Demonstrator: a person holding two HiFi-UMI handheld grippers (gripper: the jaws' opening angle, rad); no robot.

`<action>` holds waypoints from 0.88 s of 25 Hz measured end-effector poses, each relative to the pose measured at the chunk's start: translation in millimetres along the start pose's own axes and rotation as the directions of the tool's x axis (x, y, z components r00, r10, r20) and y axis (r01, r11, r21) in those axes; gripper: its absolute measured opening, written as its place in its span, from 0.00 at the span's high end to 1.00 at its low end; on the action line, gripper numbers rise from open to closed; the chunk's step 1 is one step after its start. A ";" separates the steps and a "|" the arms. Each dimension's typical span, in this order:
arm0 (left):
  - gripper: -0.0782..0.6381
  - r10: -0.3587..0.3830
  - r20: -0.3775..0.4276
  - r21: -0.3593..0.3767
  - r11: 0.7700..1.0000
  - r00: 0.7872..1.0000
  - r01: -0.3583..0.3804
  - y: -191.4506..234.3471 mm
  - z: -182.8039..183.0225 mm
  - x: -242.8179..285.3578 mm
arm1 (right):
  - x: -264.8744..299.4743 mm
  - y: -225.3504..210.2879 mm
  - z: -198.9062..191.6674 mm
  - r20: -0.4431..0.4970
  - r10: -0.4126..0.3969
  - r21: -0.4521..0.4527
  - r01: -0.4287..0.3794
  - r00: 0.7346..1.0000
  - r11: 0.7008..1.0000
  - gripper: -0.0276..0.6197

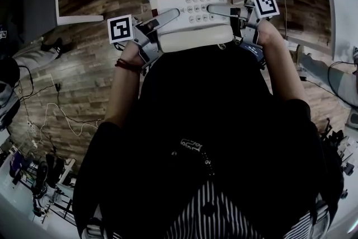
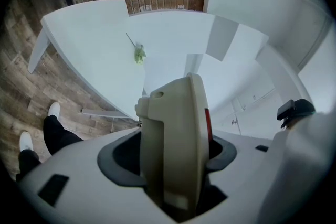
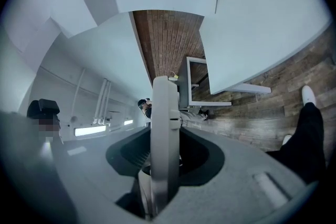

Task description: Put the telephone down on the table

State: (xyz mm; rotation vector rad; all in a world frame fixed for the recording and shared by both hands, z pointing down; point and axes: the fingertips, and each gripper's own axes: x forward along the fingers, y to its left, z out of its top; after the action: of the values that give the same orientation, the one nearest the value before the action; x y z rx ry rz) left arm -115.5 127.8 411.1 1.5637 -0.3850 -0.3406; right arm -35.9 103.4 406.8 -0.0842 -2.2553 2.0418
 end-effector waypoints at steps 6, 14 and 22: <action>0.50 -0.001 0.034 -0.007 1.000 0.999 0.002 -2.2 60.7 27.6 | -4.9 -1.4 68.7 -0.035 -0.006 0.007 0.006 0.999 1.000 0.73; 0.50 0.000 0.095 -0.012 1.000 0.995 0.001 -19.7 133.6 62.9 | -12.6 7.3 155.6 -0.091 0.004 -0.002 -0.005 0.996 1.000 0.73; 0.50 0.050 0.131 -0.046 0.998 0.990 -0.044 -12.8 199.7 129.2 | -50.2 -12.9 242.6 -0.122 0.042 0.041 -0.037 0.992 0.998 0.73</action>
State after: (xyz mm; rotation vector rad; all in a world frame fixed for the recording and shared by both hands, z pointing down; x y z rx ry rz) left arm -88.2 -108.3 395.4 1.4917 -0.5134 -0.4145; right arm -12.3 -143.2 394.3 -0.2464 -2.1568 2.0388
